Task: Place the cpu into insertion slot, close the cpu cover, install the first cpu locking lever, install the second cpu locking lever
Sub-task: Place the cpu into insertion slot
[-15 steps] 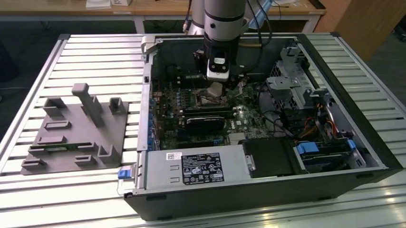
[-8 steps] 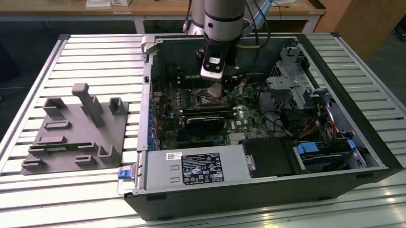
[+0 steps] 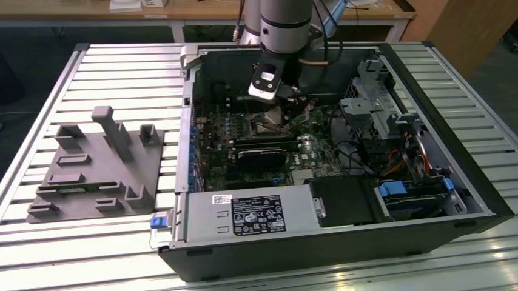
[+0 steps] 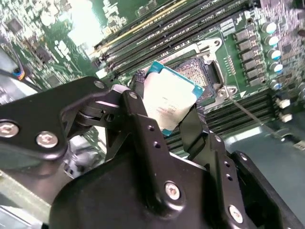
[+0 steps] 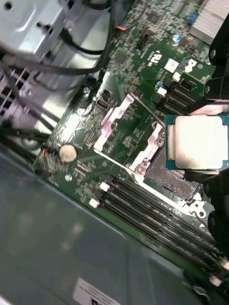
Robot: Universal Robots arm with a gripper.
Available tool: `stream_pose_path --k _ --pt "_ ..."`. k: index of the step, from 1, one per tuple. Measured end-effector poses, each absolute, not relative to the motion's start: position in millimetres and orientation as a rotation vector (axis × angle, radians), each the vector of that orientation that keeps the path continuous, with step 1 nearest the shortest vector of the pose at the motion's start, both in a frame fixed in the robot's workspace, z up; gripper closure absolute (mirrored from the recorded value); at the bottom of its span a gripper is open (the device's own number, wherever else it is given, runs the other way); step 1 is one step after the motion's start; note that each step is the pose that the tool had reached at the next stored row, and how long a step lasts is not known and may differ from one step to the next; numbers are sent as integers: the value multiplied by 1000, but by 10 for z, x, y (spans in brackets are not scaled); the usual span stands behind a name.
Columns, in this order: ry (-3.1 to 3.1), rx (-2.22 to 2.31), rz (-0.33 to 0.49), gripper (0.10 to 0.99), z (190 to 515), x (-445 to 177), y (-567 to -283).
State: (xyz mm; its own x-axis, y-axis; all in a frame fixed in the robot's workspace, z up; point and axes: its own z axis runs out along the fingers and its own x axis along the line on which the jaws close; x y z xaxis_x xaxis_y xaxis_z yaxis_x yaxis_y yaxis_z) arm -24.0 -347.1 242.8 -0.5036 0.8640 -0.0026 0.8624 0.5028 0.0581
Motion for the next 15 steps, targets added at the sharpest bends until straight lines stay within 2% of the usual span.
stream_pose_path --k 15 --pt "2456 1897 69 549 2395 -240 -3471"
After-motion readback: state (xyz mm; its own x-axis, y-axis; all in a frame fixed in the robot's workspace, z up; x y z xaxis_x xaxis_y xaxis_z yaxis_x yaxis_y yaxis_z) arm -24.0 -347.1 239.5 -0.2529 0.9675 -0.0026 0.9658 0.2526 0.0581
